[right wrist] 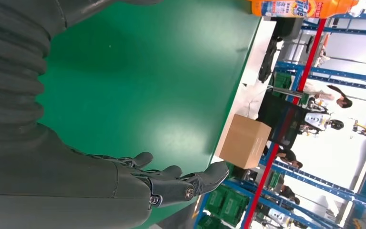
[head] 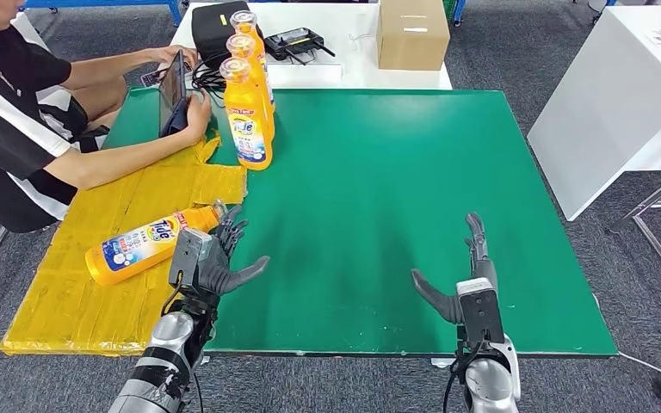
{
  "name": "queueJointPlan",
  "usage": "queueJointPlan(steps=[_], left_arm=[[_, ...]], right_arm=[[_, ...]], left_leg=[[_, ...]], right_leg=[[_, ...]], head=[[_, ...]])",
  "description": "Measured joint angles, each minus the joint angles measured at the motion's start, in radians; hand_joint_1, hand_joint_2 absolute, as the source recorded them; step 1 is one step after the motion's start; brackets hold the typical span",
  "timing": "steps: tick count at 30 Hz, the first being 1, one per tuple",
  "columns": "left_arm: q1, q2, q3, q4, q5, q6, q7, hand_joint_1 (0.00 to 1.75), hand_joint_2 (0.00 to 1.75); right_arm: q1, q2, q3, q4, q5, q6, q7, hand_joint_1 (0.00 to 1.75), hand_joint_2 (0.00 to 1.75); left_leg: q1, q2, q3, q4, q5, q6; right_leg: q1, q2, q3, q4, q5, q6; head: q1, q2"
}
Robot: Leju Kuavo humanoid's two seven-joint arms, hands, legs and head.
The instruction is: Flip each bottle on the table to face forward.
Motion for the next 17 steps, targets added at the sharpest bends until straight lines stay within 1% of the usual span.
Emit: queueJointPlan(steps=[7,9,13,17], left_arm=[[-0.002,0.000,0.000,0.000,0.054,-0.024,0.018,0.00,1.75],[-0.001,0.000,-0.003,-0.004,0.046,0.006,0.013,0.00,1.75],[0.005,-0.004,-0.015,-0.038,-0.007,0.096,-0.001,0.00,1.75],[0.018,-0.013,-0.019,-0.079,-0.028,0.136,-0.012,0.00,1.75]], right_arm=[[-0.021,0.007,0.000,0.015,0.000,-0.020,0.002,0.00,1.75],[-0.023,0.007,0.002,0.017,0.004,-0.020,0.002,0.00,1.75],[-0.021,0.007,0.010,0.019,0.026,-0.021,0.004,0.00,1.75],[-0.019,0.007,0.017,0.019,0.036,-0.022,0.008,0.00,1.75]], left_leg=[[0.000,0.000,0.000,0.000,0.000,0.000],[0.000,-0.001,0.000,0.000,0.000,0.000],[0.000,-0.001,0.000,0.000,0.000,0.000],[0.000,-0.001,0.000,0.000,0.000,0.000]], right_leg=[[0.000,0.000,0.000,0.000,0.000,0.000],[0.000,0.000,0.000,0.000,0.000,0.000],[0.000,0.000,0.000,0.000,0.000,0.000],[0.000,0.000,0.000,0.000,0.000,0.000]], head=[[0.000,0.000],[0.000,0.000],[0.000,0.000],[0.000,0.000]])
